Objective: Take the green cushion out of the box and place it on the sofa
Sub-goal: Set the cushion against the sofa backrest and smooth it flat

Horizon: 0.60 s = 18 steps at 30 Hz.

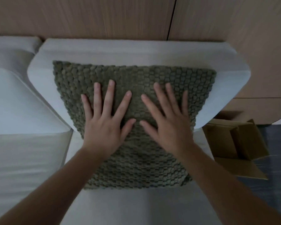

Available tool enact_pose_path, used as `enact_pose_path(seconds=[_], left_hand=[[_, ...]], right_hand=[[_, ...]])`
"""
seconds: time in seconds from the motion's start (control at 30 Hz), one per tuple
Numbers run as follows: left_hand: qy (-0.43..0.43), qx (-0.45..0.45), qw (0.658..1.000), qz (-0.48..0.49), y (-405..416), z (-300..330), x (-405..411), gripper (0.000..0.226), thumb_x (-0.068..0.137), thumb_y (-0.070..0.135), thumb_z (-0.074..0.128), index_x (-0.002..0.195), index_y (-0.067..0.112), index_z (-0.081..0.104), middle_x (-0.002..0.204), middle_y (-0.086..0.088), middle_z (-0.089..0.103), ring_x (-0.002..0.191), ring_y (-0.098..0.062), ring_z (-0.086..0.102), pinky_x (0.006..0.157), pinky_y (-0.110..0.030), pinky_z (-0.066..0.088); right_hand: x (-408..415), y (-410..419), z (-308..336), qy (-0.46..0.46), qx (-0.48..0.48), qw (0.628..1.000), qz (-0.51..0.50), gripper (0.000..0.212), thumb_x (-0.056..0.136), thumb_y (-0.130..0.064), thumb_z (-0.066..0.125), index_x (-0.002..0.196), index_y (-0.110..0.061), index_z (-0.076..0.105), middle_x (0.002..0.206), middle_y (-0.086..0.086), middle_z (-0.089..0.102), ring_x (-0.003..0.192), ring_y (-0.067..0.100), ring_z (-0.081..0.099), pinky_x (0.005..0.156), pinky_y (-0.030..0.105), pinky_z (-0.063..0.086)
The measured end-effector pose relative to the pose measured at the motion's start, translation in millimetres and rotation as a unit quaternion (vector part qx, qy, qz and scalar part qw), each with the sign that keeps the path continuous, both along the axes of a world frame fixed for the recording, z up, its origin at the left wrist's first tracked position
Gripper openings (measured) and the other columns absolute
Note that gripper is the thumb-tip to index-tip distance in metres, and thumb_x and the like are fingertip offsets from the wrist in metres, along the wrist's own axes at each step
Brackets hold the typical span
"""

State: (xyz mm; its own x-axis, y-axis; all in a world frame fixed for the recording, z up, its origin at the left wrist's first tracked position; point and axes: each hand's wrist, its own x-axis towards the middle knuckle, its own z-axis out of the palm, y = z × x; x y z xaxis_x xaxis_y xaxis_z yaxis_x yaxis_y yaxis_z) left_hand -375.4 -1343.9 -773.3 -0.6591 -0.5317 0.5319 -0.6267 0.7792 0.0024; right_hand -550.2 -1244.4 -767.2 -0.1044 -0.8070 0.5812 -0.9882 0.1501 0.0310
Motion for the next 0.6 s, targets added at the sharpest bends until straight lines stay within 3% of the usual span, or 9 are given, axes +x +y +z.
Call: enact_pose_path(seconds=[0.13, 0.3, 0.5, 0.6], left_hand=[[-0.065, 0.014, 0.997, 0.025, -51, 31, -1, 0.068, 0.095, 0.064, 0.028, 0.154, 0.032, 0.017, 0.164, -0.008, 0.011, 0.148, -0.044, 0.000, 0.113, -0.070, 0.004], [-0.086, 0.041, 0.995, 0.011, -67, 52, 4, 0.068, 0.095, 0.065, 0.024, 0.153, 0.031, 0.019, 0.163, -0.008, 0.016, 0.149, -0.042, 0.003, 0.115, -0.066, 0.006], [-0.070, 0.029, 0.997, 0.010, -61, 50, 4, 0.071, 0.093, 0.065, 0.029, 0.154, 0.030, 0.016, 0.163, -0.009, 0.016, 0.148, -0.043, 0.004, 0.115, -0.067, 0.004], [-0.072, 0.027, 0.997, 0.001, -74, 50, 7, 0.072, 0.091, 0.068, 0.029, 0.153, 0.032, 0.019, 0.162, -0.008, 0.020, 0.148, -0.044, 0.007, 0.116, -0.065, 0.005]], right_hand=[[-67, -18, 25, -0.041, 0.065, 0.990, -0.117, 0.062, 0.097, -0.059, 0.031, 0.152, -0.030, 0.022, 0.163, 0.012, 0.018, 0.151, 0.032, 0.011, 0.117, 0.061, -0.002], [-78, -12, 39, -0.027, 0.086, 0.991, -0.099, 0.060, 0.099, -0.056, 0.026, 0.151, -0.027, 0.024, 0.162, 0.010, 0.025, 0.150, 0.032, 0.014, 0.117, 0.065, 0.007], [9, -27, 26, -0.028, 0.053, 0.998, 0.006, 0.064, 0.095, -0.060, 0.037, 0.150, -0.029, 0.031, 0.161, 0.005, 0.024, 0.151, 0.030, 0.012, 0.118, 0.063, 0.010], [-16, -41, 19, -0.009, 0.076, 0.997, 0.005, 0.066, 0.094, -0.063, 0.037, 0.150, -0.029, 0.030, 0.161, 0.000, 0.024, 0.151, 0.026, 0.014, 0.118, 0.062, 0.008]])
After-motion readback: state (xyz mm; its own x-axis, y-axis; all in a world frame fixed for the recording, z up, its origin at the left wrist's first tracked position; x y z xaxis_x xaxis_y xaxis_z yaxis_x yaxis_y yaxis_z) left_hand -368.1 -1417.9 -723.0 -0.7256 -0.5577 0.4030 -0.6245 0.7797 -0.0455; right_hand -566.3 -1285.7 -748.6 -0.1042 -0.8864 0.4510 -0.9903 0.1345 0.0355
